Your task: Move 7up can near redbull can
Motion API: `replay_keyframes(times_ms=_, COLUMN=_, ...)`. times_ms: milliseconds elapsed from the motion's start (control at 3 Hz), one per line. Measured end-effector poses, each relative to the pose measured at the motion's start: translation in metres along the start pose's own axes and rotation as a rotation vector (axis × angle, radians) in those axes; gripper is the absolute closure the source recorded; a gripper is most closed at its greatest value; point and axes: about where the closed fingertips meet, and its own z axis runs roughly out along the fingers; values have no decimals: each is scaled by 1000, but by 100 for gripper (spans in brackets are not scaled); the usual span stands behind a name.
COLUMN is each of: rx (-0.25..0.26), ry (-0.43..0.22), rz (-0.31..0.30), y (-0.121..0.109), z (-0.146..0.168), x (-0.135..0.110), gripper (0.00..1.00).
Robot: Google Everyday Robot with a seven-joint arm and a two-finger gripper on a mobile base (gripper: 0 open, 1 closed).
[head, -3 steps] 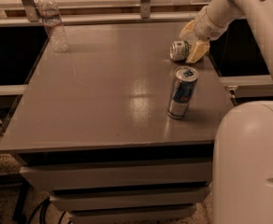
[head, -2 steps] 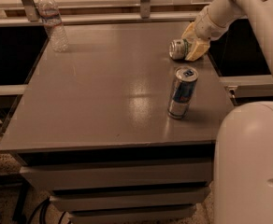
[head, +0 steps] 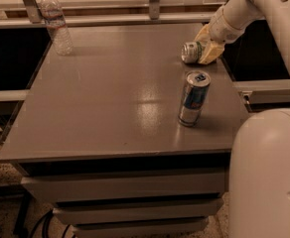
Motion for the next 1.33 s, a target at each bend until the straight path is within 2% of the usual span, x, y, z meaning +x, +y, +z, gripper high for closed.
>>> replay_keyframes(times_ms=1333, rx=-21, ry=52, rz=-51, y=-9, z=-31, x=-15, gripper=100)
